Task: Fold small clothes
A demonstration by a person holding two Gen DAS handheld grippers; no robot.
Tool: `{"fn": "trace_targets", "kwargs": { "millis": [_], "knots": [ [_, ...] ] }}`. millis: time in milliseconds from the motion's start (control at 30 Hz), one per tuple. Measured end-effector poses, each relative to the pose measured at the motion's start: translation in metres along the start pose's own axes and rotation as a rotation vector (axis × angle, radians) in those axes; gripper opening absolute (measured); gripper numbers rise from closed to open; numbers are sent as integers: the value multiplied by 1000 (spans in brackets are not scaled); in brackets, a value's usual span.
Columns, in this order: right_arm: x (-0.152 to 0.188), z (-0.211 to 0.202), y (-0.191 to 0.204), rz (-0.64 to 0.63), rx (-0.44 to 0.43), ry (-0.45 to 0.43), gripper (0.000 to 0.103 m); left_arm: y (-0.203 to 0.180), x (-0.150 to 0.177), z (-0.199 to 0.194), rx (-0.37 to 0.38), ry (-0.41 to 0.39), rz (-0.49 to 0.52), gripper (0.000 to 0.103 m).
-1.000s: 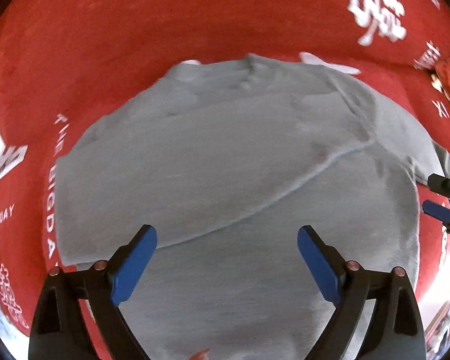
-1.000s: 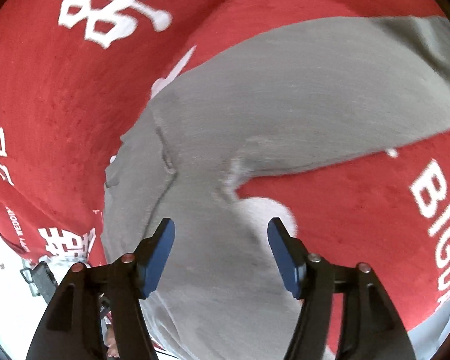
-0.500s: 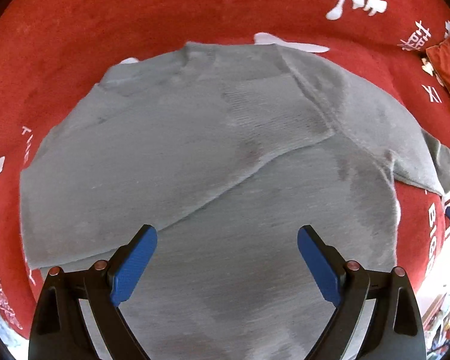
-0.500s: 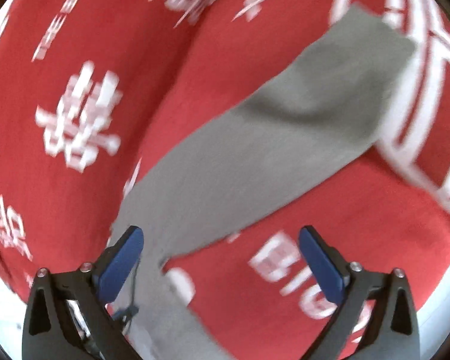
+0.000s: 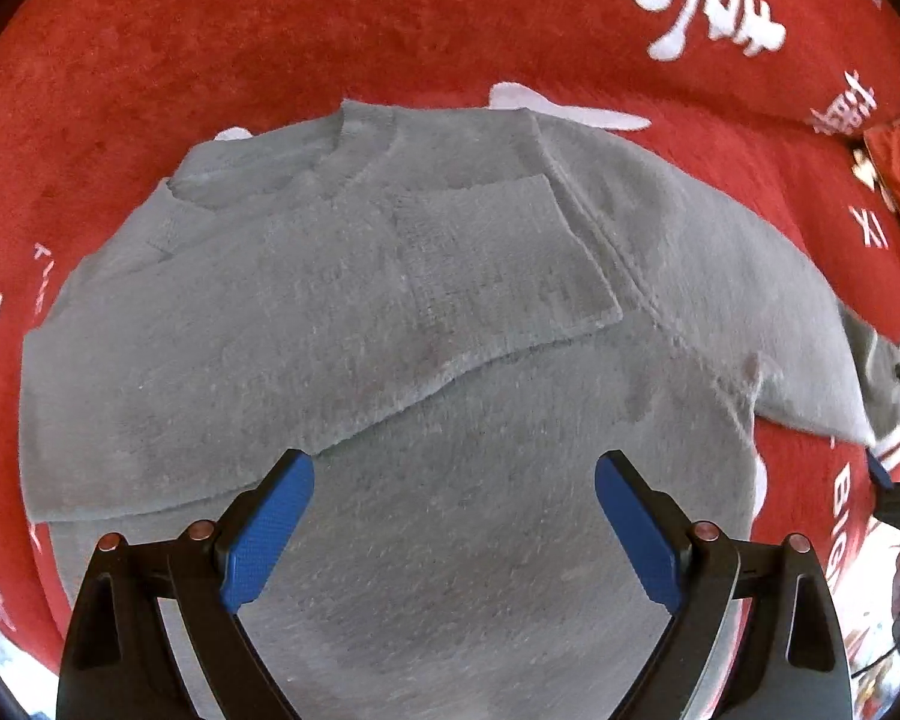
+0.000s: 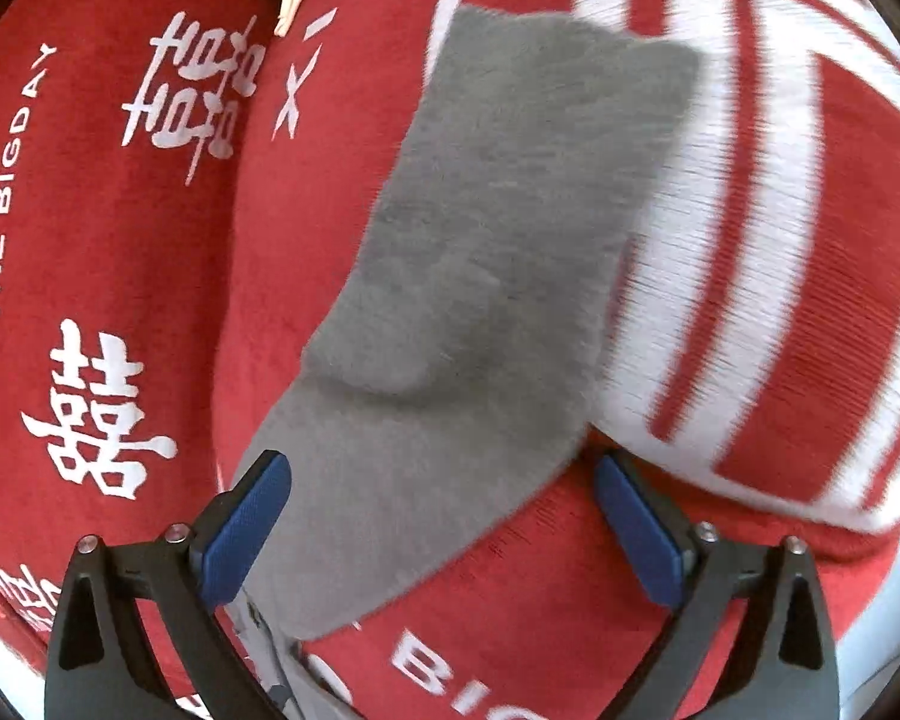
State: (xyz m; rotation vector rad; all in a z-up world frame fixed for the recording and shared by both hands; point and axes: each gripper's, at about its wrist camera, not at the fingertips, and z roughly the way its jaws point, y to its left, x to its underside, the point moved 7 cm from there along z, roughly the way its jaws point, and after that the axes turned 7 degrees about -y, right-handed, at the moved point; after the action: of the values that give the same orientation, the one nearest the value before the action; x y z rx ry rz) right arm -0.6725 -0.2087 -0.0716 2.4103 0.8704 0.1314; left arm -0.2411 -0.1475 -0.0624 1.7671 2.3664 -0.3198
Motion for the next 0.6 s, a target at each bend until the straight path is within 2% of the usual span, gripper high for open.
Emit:
{"fn": "trace_targets", "kwargs": {
  "millis": [67, 100, 133, 167, 200, 300, 400, 600],
  "knots": [
    [-3, 3, 2, 9, -2, 3, 70, 1, -2, 3, 12, 9, -29, 95],
    [-3, 6, 5, 18, -7, 6, 63, 1, -2, 4, 10, 9, -34, 95],
    [-5, 8, 5, 37, -25, 12, 41, 2, -3, 4, 10, 7, -40, 95],
    [-4, 8, 6, 52, -38, 22, 15, 2, -3, 3, 14, 4, -49, 95],
    [-3, 11, 6, 80, -55, 35, 8, 4, -3, 2, 20, -1, -59, 95],
    [-6, 6, 15, 128, -136, 23, 7, 10, -6, -3, 25, -15, -85, 95],
    [-5, -6, 44, 98, -222, 20, 7, 21, -11, -8, 17, -48, -110, 95],
    [29, -30, 162, -232, -366, 58, 7, 58, -21, -23, -17, -99, -134, 95]
  ]
}}
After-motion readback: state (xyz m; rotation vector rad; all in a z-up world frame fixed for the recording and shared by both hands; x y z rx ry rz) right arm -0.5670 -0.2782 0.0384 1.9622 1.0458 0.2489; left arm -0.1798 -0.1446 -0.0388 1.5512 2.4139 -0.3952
